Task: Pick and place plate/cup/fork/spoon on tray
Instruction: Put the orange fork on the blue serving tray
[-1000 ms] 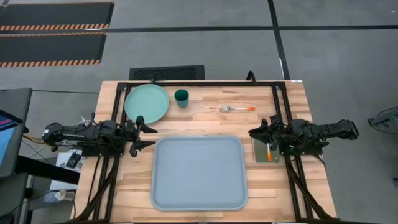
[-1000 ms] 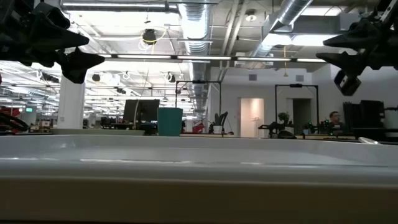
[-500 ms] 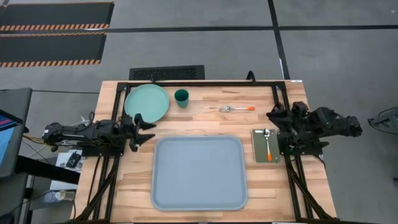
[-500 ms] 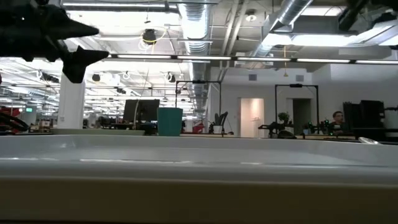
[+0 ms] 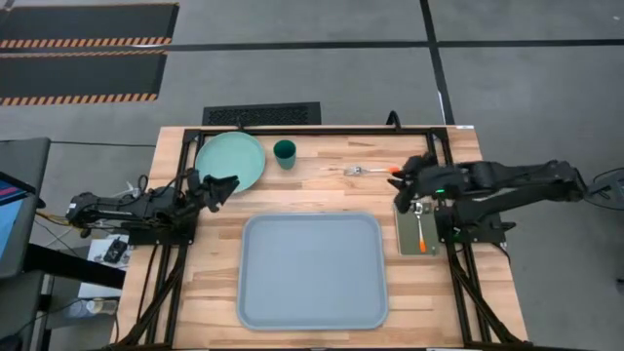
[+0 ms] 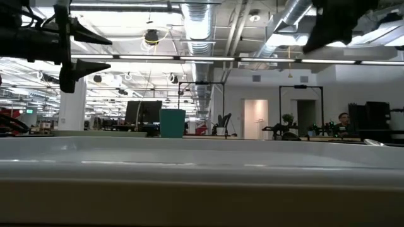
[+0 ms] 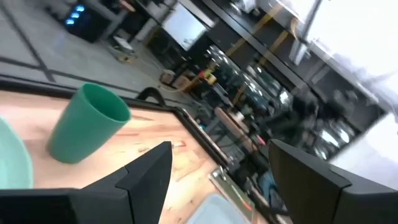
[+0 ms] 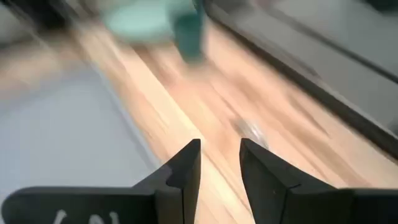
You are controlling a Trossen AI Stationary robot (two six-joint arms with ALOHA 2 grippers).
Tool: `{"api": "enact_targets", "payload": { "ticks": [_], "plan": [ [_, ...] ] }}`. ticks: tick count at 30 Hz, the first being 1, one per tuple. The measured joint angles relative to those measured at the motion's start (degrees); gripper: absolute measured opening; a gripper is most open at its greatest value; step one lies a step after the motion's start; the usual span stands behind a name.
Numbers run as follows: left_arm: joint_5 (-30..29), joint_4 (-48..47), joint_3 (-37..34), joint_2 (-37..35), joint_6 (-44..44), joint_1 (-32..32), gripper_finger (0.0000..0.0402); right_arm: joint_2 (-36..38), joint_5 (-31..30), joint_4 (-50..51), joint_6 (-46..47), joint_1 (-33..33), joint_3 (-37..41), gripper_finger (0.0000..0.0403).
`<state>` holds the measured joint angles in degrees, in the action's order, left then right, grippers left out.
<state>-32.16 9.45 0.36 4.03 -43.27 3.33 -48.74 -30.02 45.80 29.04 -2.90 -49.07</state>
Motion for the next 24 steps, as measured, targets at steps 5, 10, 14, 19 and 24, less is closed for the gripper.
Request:
{"api": "enact_targets", "payload": {
  "ticks": [5,10,14,19,24],
  "plan": [
    [-1.8,0.5,0.0,0.0,1.9,0.0,0.0254,-9.3,2.6,14.5,11.8,3.9,-1.1,0.0143],
    [-4.9,0.5,0.0,0.0,4.4,0.0,0.0254,-15.3,3.5,14.2,4.2,7.5,-1.1,0.0158],
    [-3.0,0.5,0.0,0.0,4.1,0.0,0.0254,-19.0,12.1,5.6,-10.1,12.9,-1.1,0.0175],
    [-1.9,0.5,0.0,0.0,2.2,0.0,0.0254,-24.8,20.6,-3.1,-24.7,22.6,-1.2,0.0205],
    [-1.6,0.5,0.0,0.0,1.5,0.0,0.0254,-30.8,25.1,-7.4,-35.9,31.0,-1.2,0.0225]
  ]
}}
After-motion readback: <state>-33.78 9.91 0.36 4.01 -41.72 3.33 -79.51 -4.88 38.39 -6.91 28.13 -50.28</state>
